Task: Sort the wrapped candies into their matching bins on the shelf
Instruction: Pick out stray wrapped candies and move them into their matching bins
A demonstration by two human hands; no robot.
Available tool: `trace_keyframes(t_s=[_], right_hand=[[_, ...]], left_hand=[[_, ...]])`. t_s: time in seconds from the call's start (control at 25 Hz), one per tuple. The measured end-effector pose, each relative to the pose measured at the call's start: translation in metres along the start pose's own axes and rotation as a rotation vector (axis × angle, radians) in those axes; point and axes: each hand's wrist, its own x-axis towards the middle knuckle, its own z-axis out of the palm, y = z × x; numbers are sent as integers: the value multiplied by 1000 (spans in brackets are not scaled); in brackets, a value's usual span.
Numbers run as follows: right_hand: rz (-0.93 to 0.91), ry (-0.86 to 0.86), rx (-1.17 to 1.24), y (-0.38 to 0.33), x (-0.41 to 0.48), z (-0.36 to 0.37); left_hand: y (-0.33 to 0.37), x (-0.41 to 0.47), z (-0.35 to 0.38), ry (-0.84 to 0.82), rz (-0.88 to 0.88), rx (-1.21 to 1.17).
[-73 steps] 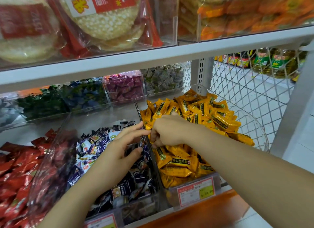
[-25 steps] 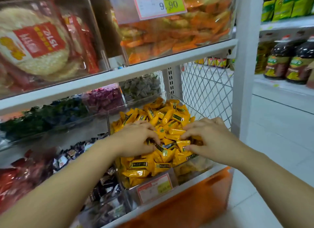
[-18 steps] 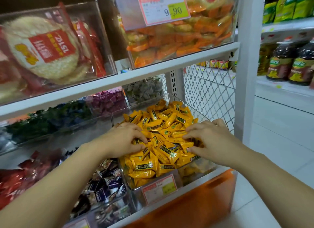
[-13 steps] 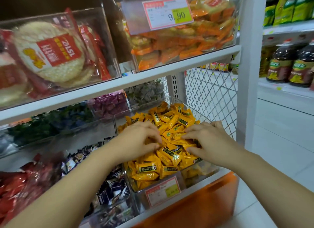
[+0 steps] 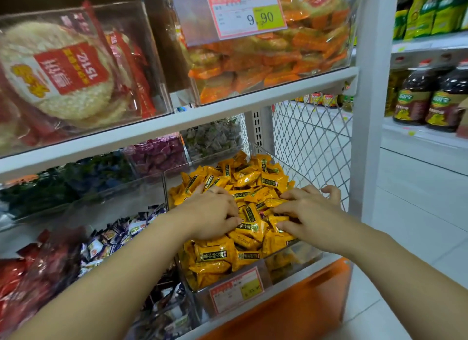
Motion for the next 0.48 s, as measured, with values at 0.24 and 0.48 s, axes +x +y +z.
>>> trace_keyframes(t_s=[0.24,0.48], right_hand=[[-5,3,45,-1,-1,-3],[-13,-11,95,-3,-1,-5]], left_hand=[[1,-2,-8,74,-52,-5],[24,3,-3,104,85,-81]])
